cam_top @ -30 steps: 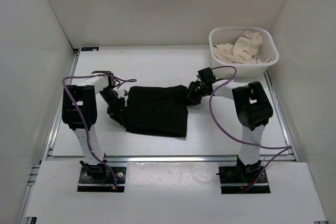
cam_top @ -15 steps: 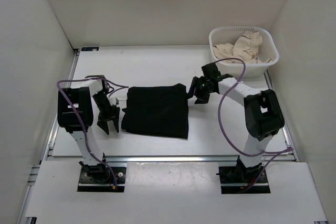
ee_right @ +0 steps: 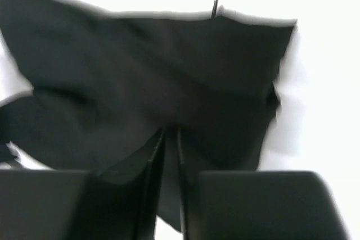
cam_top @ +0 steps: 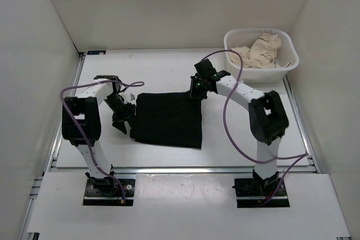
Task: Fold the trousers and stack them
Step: Fold the trousers
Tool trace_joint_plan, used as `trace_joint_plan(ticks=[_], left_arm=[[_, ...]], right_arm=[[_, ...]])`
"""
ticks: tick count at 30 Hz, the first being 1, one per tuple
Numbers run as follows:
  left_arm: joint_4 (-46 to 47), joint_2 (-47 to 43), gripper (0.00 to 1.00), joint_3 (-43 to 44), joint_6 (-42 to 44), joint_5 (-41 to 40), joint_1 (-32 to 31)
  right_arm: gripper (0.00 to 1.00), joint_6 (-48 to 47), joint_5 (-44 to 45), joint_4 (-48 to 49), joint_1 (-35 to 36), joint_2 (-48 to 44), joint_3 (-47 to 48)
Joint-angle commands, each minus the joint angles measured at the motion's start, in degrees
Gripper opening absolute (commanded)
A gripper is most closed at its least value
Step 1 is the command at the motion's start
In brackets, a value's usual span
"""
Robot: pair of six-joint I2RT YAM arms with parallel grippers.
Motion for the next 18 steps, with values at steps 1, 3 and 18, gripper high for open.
trace_joint_plan(ticks=[1, 3, 18], left_arm=[[3.8, 1.2, 0.58, -6.3, 0.3, 3.2, 0.0], [6.5, 2.9, 0.58, -10.3, 0.3, 0.2, -0.5], [7.4, 0.6, 0.56, -13.8, 0.3, -1.9, -1.2]], right_arm=[[0.17, 3.9, -1.2, 2.0, -0.6, 8.8, 6.5], [0.11, 6.1, -1.2, 3.0, -2.0, 12.0, 8.2], [0.27, 8.6, 2.0, 12.3, -4.9, 11.8, 7.5]])
